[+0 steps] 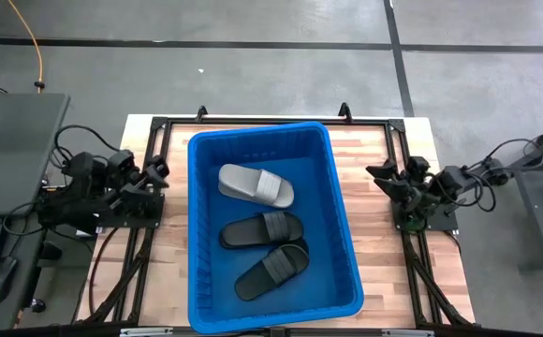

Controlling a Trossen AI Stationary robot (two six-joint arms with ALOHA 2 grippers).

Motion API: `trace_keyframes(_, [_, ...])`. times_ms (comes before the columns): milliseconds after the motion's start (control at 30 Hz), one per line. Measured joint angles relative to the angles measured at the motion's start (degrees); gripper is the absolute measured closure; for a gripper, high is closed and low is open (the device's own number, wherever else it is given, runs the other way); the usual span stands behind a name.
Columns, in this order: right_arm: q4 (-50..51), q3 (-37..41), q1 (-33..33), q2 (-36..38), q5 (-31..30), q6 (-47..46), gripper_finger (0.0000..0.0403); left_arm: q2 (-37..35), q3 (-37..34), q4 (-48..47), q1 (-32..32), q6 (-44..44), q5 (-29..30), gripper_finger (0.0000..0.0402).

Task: Pick and place slides into bin
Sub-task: Return to Home Position

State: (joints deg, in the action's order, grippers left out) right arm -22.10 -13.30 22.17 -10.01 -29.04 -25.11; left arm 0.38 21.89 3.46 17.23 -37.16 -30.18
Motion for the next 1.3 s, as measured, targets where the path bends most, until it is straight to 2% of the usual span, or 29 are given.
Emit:
trace_keyframes(233, [0.43, 7.73, 0.00, 9.97, 1.18, -1.37, 0.0121, 0.00, 0.00, -6.97, 0.00, 3.88, 7.80, 0.0217])
trace_keyframes(367, [-1.84, 10.48, 0.00, 9.63, -0.10, -1.55, 0.0121, 0.02, -0.22, -11.03, -0.01, 4.01, 13.02, 0.0217])
trace_keyframes(533, [-0.34, 12.72, 0.00, 9.54, -2.51, -7.53, 0.0121, 0.00, -5.75, -1.58, -0.02, 2.82, 11.32, 0.0218])
trace_keyframes(700, [-3.21, 12.72, 0.00, 9.45, -2.21, -6.65, 0.0121, 0.02, -16.79, 22.53, -0.02, -0.57, 8.86, 0.0218])
trace_keyframes(800, [-3.22, 12.72, 0.00, 9.43, -2.25, -5.95, 0.0121, -0.01, -21.51, 32.11, 0.00, -3.00, 7.29, 0.0218])
trace_keyframes(933, [-1.10, 12.72, 0.00, 9.41, -2.35, -5.95, 0.0121, -0.02, -21.25, 31.76, -0.02, -3.05, 6.33, 0.0218])
trace_keyframes(1100, [0.42, 12.73, 0.00, 9.38, -6.45, -6.62, 0.0121, 0.04, -21.38, 30.83, 0.00, -1.63, 11.12, 0.0218])
trace_keyframes(1300, [3.25, 12.74, 0.00, 9.36, -7.15, -9.27, 0.0121, 0.09, -21.38, 28.90, 0.00, -4.21, 11.53, 0.0218])
